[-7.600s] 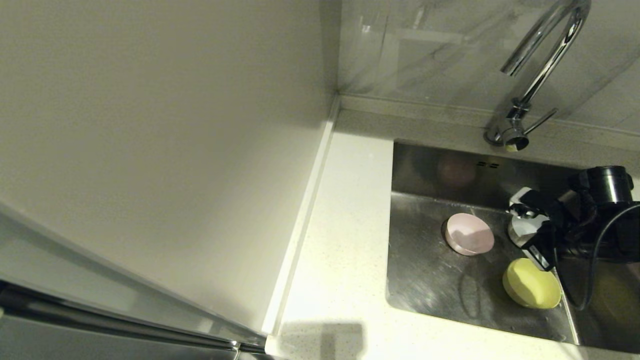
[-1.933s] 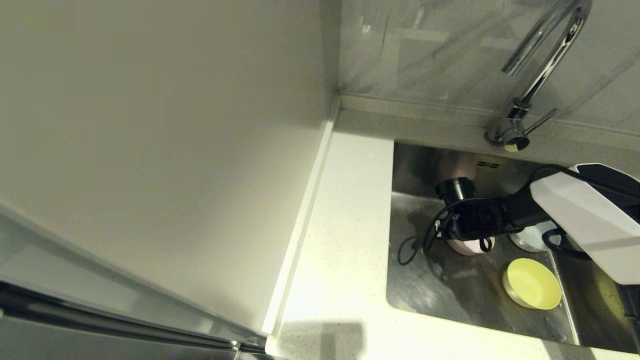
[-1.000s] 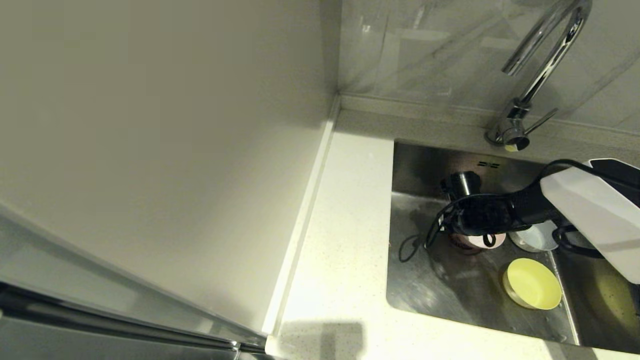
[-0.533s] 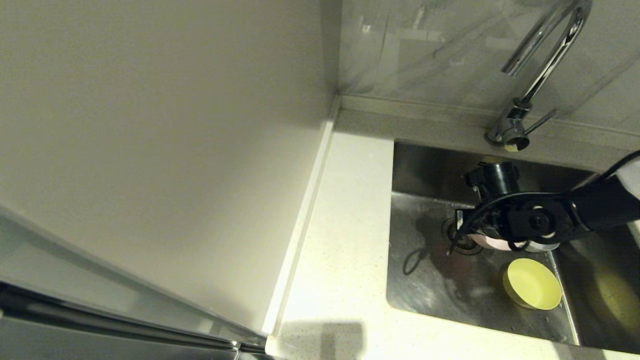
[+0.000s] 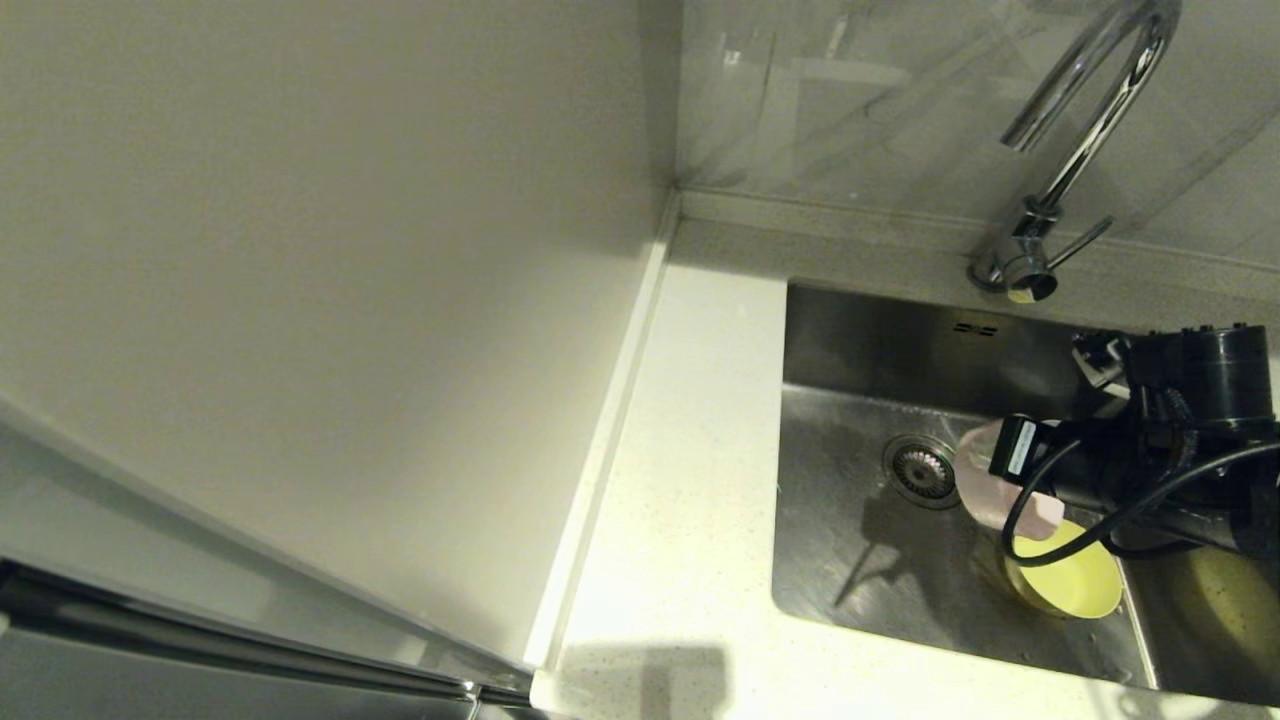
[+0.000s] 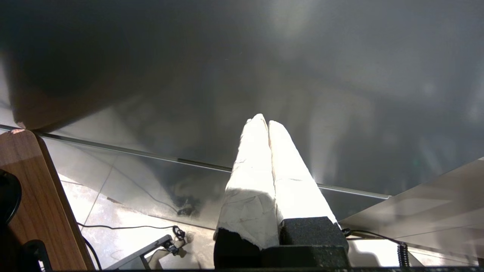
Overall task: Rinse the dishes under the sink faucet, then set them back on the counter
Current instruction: Put a bowl back to the table from the sink
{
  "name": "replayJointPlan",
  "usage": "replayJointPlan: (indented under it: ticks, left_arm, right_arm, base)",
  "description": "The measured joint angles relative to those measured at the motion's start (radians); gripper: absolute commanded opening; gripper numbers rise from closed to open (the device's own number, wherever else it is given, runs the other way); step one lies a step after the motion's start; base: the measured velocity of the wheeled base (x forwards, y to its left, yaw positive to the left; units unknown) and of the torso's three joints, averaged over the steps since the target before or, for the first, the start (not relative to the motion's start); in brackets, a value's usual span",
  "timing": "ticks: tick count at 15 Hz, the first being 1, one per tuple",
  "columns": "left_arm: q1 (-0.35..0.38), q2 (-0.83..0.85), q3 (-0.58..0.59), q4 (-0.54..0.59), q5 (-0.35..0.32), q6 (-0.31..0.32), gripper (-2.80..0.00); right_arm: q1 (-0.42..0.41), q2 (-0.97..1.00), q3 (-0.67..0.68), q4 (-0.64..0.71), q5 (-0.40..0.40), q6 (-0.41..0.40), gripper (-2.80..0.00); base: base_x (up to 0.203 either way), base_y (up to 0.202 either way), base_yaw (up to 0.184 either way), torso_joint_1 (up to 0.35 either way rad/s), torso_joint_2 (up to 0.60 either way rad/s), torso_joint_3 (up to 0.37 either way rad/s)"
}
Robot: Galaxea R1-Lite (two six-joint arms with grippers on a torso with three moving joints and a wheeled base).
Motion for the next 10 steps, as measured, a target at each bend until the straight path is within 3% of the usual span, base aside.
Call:
replayJointPlan:
  ticks: [3, 6, 10]
  left_arm:
    - [0.0, 0.0, 0.0, 0.0, 0.0, 0.0, -2.8]
    - [0.0, 0.0, 0.0, 0.0, 0.0, 0.001, -2.8]
    - [0.0, 0.0, 0.0, 0.0, 0.0, 0.001, -2.8]
  right_arm:
    - [0.017, -0.055, -0.072, 0.003, 0.127, 0.251, -2.8]
    - [0.02, -0.071, -0.172, 0.017, 0.198, 0.524, -2.8]
    - [0.014, -0.063, -0.208, 0.02, 0.311, 0.898, -2.8]
  base:
    - [0.0, 0.0, 0.0, 0.0, 0.0, 0.0]
    - [0.0, 0.0, 0.0, 0.0, 0.0, 0.0]
    - [0.0, 0.0, 0.0, 0.0, 0.0, 0.0]
